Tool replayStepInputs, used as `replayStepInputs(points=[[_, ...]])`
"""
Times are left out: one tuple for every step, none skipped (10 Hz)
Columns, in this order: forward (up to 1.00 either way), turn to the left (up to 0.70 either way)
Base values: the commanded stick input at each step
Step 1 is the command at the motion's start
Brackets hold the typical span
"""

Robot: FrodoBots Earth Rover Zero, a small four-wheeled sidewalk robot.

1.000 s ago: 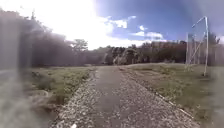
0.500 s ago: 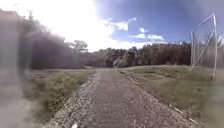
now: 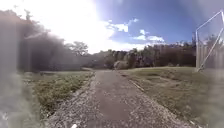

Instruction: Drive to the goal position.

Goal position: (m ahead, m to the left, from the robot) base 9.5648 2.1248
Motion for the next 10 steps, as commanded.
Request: replayStepInputs(points=[[1.0, 0.0], [1.0, 0.0], [1.0, 0.0], [1.0, 0.0], [1.0, 0.0], [1.0, 0.0], [1.0, 0.0], [1.0, 0.0], [1.0, 0.0], [1.0, 0.0]])
